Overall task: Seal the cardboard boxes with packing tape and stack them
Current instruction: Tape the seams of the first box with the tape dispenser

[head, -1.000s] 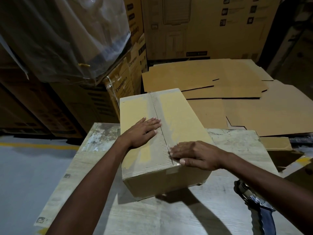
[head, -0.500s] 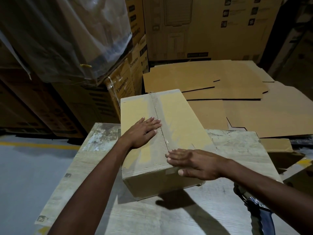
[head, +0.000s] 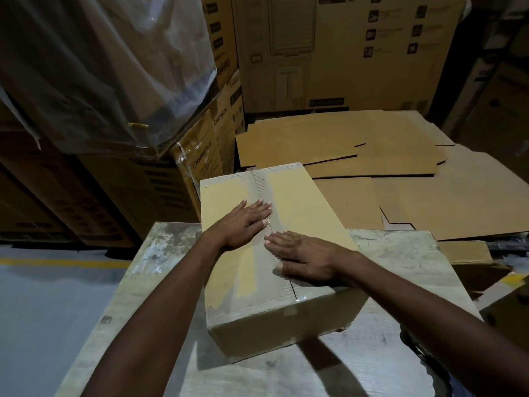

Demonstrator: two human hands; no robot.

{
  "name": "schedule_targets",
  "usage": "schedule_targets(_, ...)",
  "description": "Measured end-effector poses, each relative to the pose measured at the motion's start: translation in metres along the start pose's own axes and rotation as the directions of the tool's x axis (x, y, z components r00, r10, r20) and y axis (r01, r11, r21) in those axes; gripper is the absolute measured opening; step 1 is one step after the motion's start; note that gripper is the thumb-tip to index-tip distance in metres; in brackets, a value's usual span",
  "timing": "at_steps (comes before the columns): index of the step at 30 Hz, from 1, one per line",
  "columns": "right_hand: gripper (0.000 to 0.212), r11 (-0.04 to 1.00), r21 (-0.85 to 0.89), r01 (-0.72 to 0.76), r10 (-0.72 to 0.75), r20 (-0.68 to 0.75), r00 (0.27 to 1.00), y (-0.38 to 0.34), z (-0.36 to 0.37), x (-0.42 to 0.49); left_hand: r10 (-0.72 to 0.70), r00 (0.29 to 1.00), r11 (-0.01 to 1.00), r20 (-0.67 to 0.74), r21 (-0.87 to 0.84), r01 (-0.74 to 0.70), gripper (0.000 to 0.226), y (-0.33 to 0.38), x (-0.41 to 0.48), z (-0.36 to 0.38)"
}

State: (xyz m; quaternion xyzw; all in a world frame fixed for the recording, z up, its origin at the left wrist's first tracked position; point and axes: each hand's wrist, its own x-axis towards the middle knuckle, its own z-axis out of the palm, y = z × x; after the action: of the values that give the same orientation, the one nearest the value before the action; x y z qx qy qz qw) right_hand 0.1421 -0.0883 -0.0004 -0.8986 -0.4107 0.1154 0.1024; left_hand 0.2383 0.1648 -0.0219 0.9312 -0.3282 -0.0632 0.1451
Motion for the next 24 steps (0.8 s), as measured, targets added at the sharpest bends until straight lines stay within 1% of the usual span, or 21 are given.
schedule_targets(2, 0.064, 0.999, 0.013, -0.031, 0.031, -0.032, 0.999, 0.005, 0.008, 0.002, -0.02, 0.999, 1.0, -0.026, 0.001, 0.02, 0.052, -0.006, 0.001, -0.001)
schedule_targets(4, 0.062, 0.994, 0.026, -0.103, 0.105, -0.091, 0.99, 0.007, 0.015, 0.0, -0.04, 0.997, 0.999, -0.06, -0.004, 0.04, 0.051, -0.009, 0.0, -0.001)
schedule_targets(8, 0.06, 0.945, 0.066, -0.32, 0.327, -0.169, 0.93, 0.015, 0.012, -0.001, -0.054, 0.992, 0.998, -0.118, 0.017, 0.056, 0.05, -0.011, -0.001, 0.006)
schedule_targets(10, 0.062, 0.923, 0.087, -0.375, 0.385, -0.19, 0.903, 0.023, 0.009, 0.002, -0.062, 0.988, 0.997, -0.14, 0.031, 0.067, 0.05, -0.012, -0.001, 0.007)
schedule_targets(12, 0.064, 0.922, 0.116, -0.368, 0.385, -0.192, 0.903, 0.027, 0.007, 0.005, -0.068, 0.988, 0.997, -0.141, 0.027, 0.073, 0.051, -0.013, -0.001, 0.007)
schedule_targets(13, 0.064, 0.933, 0.122, -0.338, 0.356, -0.197, 0.914, 0.027, 0.007, 0.006, -0.072, 0.989, 0.997, -0.133, 0.019, 0.075, 0.052, -0.015, 0.0, 0.006)
schedule_targets(16, 0.064, 0.985, 0.088, -0.149, 0.161, -0.156, 0.974, 0.019, 0.005, 0.015, -0.043, 0.995, 0.999, -0.088, -0.012, 0.042, 0.053, -0.021, 0.004, 0.002)
schedule_targets(18, 0.062, 0.995, 0.067, -0.07, 0.077, -0.1, 0.992, 0.016, 0.008, 0.023, -0.025, 0.997, 1.0, -0.07, -0.003, 0.025, 0.052, -0.024, 0.008, 0.001)
schedule_targets(19, 0.061, 0.995, 0.069, -0.072, 0.078, -0.1, 0.992, 0.017, 0.009, 0.027, -0.024, 0.997, 1.0, -0.069, -0.004, 0.024, 0.052, -0.025, 0.01, 0.0)
schedule_targets(22, 0.059, 0.984, 0.079, -0.161, 0.172, -0.148, 0.974, 0.022, 0.008, 0.032, -0.03, 0.996, 1.0, -0.081, -0.009, 0.029, 0.051, -0.027, 0.014, 0.002)
schedule_targets(24, 0.058, 0.977, 0.082, -0.195, 0.206, -0.155, 0.966, 0.022, 0.008, 0.034, -0.034, 0.996, 0.999, -0.087, -0.008, 0.033, 0.051, -0.029, 0.015, 0.003)
